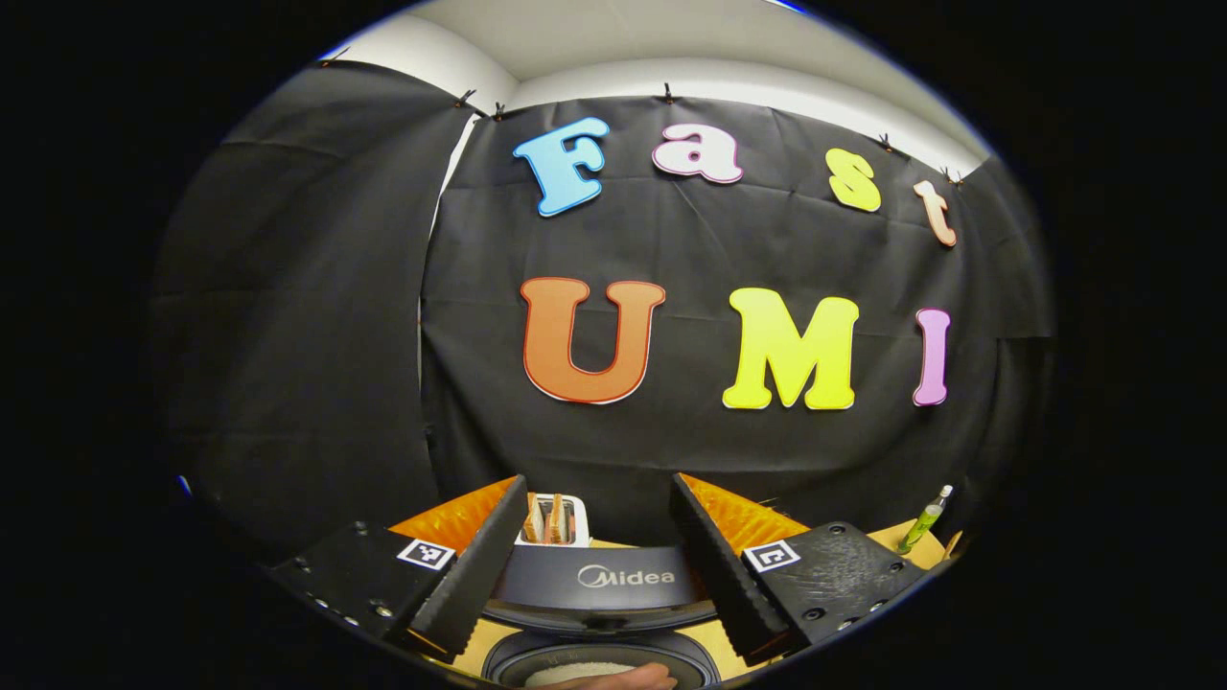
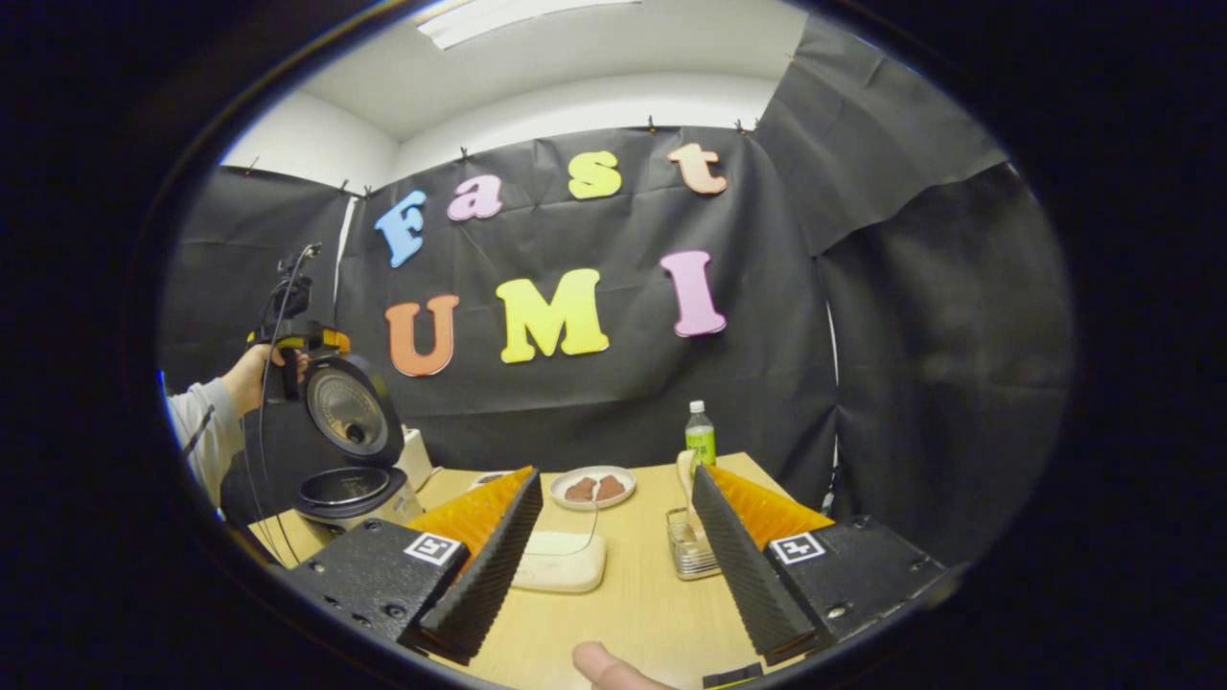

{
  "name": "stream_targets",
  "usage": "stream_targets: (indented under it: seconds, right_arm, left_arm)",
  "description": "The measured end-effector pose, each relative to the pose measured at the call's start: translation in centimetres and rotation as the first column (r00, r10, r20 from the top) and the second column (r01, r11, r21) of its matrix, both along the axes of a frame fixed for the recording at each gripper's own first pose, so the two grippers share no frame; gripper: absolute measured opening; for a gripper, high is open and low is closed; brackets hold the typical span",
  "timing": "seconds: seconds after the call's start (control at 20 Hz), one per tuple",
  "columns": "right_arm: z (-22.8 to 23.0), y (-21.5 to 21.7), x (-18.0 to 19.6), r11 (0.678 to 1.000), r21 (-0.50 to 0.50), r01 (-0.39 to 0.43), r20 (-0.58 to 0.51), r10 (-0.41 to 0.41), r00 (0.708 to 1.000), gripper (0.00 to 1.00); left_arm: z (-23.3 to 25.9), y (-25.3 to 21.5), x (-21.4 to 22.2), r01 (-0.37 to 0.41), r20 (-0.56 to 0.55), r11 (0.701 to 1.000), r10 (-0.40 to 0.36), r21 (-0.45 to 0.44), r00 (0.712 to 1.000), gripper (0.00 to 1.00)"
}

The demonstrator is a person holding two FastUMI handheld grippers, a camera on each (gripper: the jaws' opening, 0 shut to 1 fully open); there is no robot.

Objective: Close the left gripper, press the button to open the rice cooker; take a wooden spoon from the chopstick holder with the right hand, scoop a spoonful of rice and pour it into the rice cooker, then put the wooden spoon back into the chopstick holder.

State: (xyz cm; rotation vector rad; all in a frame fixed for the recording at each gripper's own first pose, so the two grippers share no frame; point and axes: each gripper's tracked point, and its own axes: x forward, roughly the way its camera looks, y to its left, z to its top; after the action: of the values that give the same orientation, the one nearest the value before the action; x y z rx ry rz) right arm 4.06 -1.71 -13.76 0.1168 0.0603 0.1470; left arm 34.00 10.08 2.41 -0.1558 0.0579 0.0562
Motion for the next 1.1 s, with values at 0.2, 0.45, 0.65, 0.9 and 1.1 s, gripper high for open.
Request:
stream_targets:
  seconds: [0.2, 0.45, 0.65, 0.9, 1.1]
  right_arm:
    - [-0.6, 0.1, -0.3, 1.000, -0.010, -0.011, -0.017, 0.011, 1.000, 1.00]
    - [-1.2, -0.3, -0.6, 1.000, -0.012, 0.000, -0.035, 0.000, 0.999, 1.00]
    - [-0.8, 0.1, -1.8, 0.999, -0.032, 0.001, -0.026, -0.002, 1.000, 1.00]
    - [0.4, 0.6, -3.9, 0.999, -0.048, -0.007, -0.002, 0.007, 1.000, 1.00]
    - [1.1, 0.5, -5.5, 0.998, -0.069, -0.011, 0.016, 0.012, 1.000, 1.00]
  left_arm:
    - [-0.9, 0.3, 1.3, -0.032, -0.017, 1.000, 0.032, 0.000, 0.999, 0.95]
    - [-1.1, 0.3, 1.2, -0.054, -0.025, 0.999, 0.054, 0.009, 0.998, 0.97]
    - [-1.6, 0.0, -0.5, -0.039, -0.052, 0.999, 0.039, 0.005, 0.998, 0.98]
    - [-2.3, -0.3, -2.6, -0.028, -0.061, 1.000, 0.029, 0.008, 0.998, 0.98]
    - [-3.1, -0.6, -4.5, -0.018, -0.069, 1.000, 0.018, 0.011, 0.997, 0.99]
